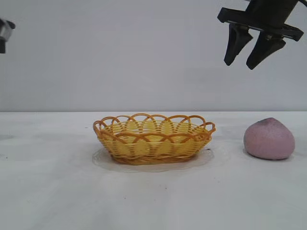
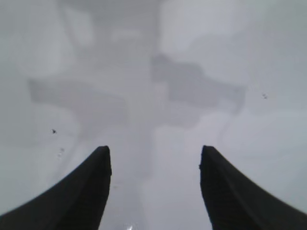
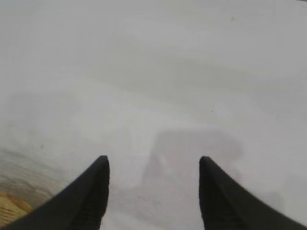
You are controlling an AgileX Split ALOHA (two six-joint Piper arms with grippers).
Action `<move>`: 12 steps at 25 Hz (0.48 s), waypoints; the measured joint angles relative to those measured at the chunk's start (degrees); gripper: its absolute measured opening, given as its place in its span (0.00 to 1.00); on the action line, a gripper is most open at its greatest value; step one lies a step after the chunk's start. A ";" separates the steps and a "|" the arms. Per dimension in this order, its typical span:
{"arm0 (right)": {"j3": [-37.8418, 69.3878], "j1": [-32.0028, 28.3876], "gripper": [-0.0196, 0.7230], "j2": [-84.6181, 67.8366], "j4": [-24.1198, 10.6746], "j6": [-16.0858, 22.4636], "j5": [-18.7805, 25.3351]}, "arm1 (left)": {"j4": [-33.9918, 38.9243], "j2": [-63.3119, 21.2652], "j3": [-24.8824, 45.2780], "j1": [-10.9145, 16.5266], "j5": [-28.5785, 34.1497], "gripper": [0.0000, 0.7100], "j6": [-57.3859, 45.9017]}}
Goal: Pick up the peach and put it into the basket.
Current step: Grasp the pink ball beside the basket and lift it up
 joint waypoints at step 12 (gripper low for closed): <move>0.00 0.00 0.51 0.00 0.00 0.00 0.00 | 0.86 -16.51 0.00 0.08 6.02 0.51 -1.60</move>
